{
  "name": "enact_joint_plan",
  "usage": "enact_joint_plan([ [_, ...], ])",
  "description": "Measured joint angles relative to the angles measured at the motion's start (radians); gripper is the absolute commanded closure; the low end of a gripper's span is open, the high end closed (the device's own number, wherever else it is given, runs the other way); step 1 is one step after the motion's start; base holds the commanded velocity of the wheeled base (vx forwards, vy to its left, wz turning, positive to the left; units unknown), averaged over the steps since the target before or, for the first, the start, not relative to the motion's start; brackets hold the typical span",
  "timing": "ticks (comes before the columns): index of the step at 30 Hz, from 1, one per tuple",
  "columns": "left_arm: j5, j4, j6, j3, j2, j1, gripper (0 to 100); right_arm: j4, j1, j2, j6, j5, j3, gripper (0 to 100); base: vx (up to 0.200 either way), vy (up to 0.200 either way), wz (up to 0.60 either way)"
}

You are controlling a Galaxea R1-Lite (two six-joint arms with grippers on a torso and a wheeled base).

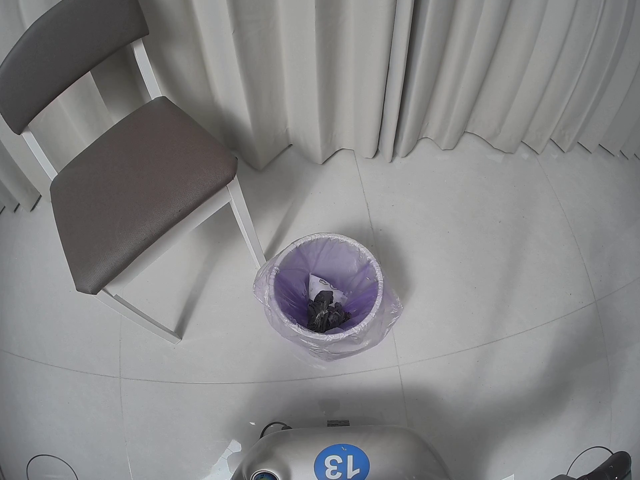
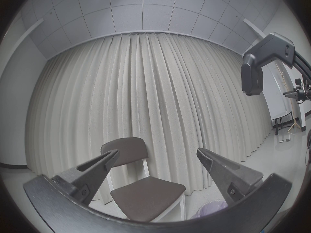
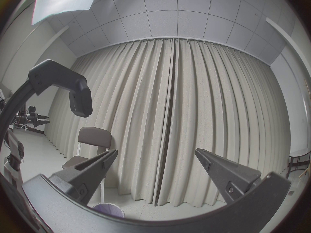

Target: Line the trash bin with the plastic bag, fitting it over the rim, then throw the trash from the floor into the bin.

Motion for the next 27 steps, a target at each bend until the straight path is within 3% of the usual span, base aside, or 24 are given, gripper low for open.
enact_joint_plan([
  [8,0.010,0.084,-0.086,0.046,0.000,-0.001,0,-0.053,-0.001,0.001,-0.004,-0.003,0.074,0,0.000,0.000,0.00],
  [14,0.042,0.163,-0.097,0.048,0.000,-0.002,0,-0.060,-0.001,0.001,-0.005,-0.003,0.082,0,0.000,0.000,0.00],
  [27,0.139,0.561,-0.102,0.049,0.001,-0.001,0,-0.070,0.000,0.001,-0.007,-0.003,0.114,0,0.000,0.000,0.00],
])
